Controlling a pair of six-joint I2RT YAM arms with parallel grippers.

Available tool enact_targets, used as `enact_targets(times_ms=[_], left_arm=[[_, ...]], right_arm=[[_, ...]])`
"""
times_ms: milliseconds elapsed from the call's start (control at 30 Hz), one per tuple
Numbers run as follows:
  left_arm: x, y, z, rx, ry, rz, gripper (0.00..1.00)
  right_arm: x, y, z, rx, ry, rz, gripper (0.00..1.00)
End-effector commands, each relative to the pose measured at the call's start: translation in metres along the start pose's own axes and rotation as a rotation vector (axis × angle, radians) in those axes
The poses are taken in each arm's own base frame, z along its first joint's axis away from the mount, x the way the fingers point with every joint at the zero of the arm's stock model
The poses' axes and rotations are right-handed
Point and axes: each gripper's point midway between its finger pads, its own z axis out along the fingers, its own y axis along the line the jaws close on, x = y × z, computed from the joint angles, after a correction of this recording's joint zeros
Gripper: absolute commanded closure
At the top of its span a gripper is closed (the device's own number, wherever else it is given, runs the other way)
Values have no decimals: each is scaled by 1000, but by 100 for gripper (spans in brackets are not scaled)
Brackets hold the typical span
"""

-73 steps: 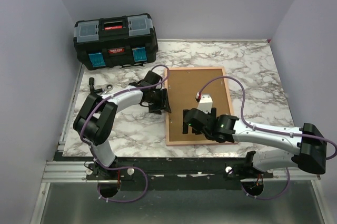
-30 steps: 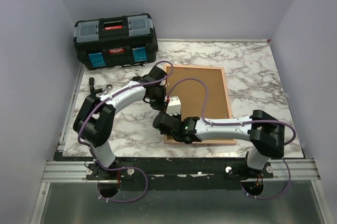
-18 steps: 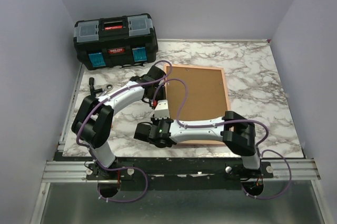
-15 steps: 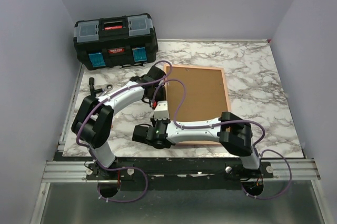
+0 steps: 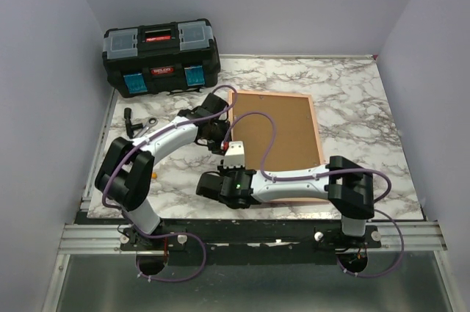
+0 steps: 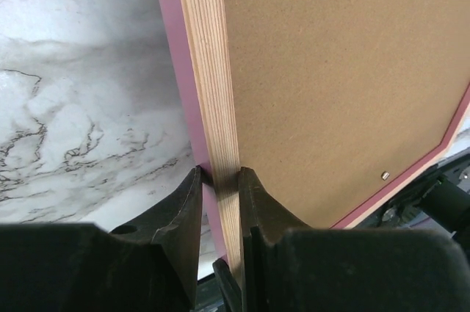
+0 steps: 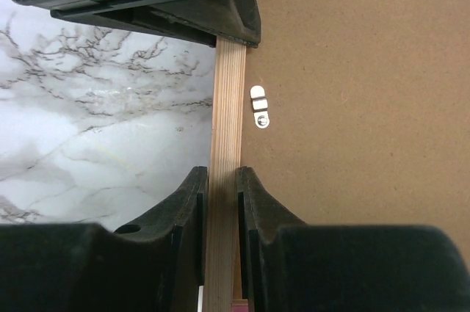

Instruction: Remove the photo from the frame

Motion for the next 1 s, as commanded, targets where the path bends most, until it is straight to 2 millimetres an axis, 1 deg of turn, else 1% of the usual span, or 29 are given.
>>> enact_targets(times_ms=[0, 67, 167, 233, 300, 333, 400, 467, 533, 633, 767, 900, 967], left_arm=[[-20, -36, -28, 211, -77, 31, 73], [-27, -33, -35, 229, -104, 20, 60], [-37, -31, -48, 257, -157, 16, 32], [-41, -31, -57, 276, -184, 13, 16], [-40, -31, -62, 293, -199, -1, 6], [-39, -31, -64, 304, -202, -16, 3], [-35, -29, -63, 317, -211, -50, 1], [-29, -25, -56, 338, -218, -92, 1], [-20, -17, -44, 359, -213, -147, 2], [-16, -18, -33, 431, -218, -207, 2], [-21, -31, -30, 531, -251, -183, 8], [-21, -41, -29, 553, -275, -151, 22], [-22, -45, -30, 575, -288, -155, 27]], right_arm=[[-15, 15, -7, -145, 5, 97, 99], [-17, 13, -7, -173, 9, 125, 99], [-19, 11, -7, -205, 20, 161, 99], [-22, 10, -8, -227, 21, 177, 99], [-25, 9, -10, -242, 19, 188, 99], [-27, 9, -11, -250, 18, 187, 99], [-31, 8, -14, -259, 13, 192, 99], [-34, 7, -17, -269, 9, 195, 99], [-38, 6, -20, -277, 5, 200, 99], [-43, 6, -23, -292, 2, 203, 100], [-45, 7, -28, -320, 3, 208, 99], [-48, 8, -32, -342, -3, 211, 99], [-48, 7, -32, -345, -1, 208, 99]])
